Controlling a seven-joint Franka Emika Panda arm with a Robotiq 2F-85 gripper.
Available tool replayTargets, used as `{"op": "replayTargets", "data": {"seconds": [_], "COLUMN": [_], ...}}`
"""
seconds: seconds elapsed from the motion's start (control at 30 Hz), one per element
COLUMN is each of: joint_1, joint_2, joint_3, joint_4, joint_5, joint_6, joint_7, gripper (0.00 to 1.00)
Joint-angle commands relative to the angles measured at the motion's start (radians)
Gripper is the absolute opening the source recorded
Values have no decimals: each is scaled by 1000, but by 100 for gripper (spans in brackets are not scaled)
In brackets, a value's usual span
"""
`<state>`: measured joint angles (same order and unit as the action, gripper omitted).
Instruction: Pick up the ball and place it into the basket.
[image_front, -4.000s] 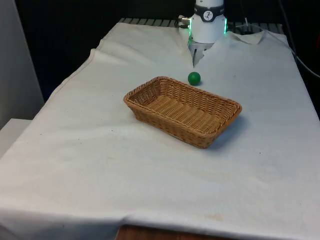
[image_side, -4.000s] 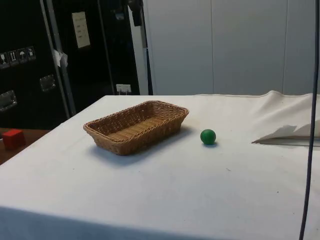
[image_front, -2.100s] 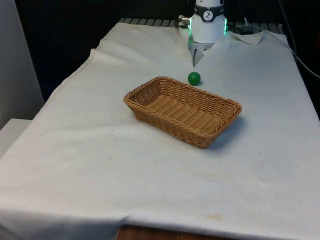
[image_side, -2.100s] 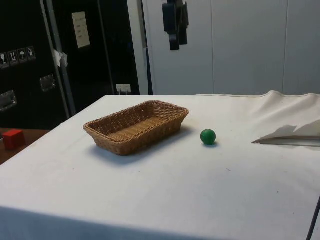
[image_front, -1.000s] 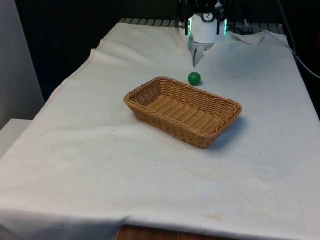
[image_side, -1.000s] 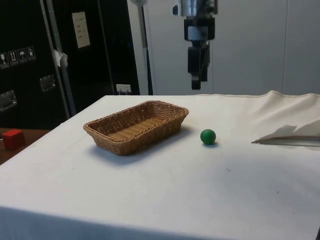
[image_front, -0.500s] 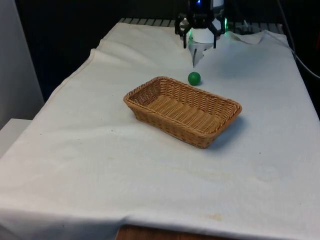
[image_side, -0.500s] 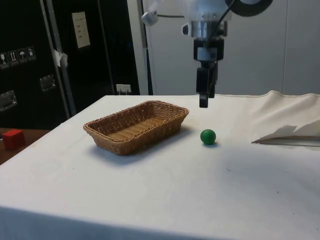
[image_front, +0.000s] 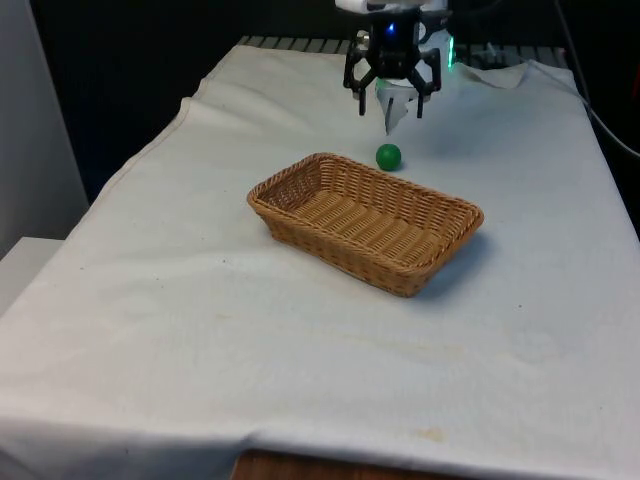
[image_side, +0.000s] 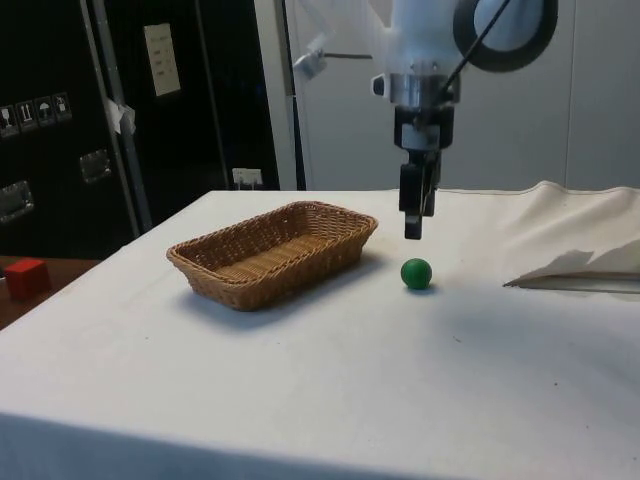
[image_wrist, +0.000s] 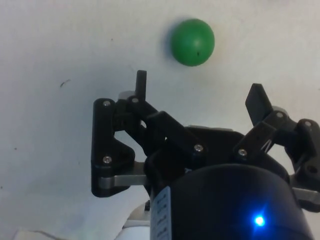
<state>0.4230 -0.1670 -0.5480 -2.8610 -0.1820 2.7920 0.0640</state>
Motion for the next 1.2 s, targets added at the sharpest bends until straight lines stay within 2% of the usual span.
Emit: {"op": "replayTargets", "data": {"seconds": [0.0, 0.13, 0.17, 0.2, 0.43, 0.47, 0.5, 0.77, 0.8, 0.83, 1.07, 1.1, 1.13, 1.17], "joint_1": [14, 16, 5, 16, 7, 5, 7, 6, 7, 5, -2, 7, -4, -5], "joint_2": [9, 59, 66, 68, 139, 155, 148, 201, 228, 207, 251, 271, 261, 266], "joint_3": [-7, -4, 0, -3, -4, -4, -4, 8, -5, 10, 28, 3, 33, 35], "joint_4": [-11, -13, -1, -13, -8, 2, -6, -14, 6, -15, -15, 7, -14, -14], "joint_5": [24, 31, 6, 32, 25, 7, 24, 37, 7, 38, 49, 19, 51, 52], "joint_6": [26, 70, 56, 78, 137, 134, 144, 207, 200, 212, 256, 242, 268, 272], "joint_7": [-15, -16, 0, -15, -17, 0, -17, -12, 3, -11, -7, 6, -5, -4], "gripper": [100, 100, 100, 100, 100, 100, 100, 100, 100, 100, 100, 100, 100, 100]}}
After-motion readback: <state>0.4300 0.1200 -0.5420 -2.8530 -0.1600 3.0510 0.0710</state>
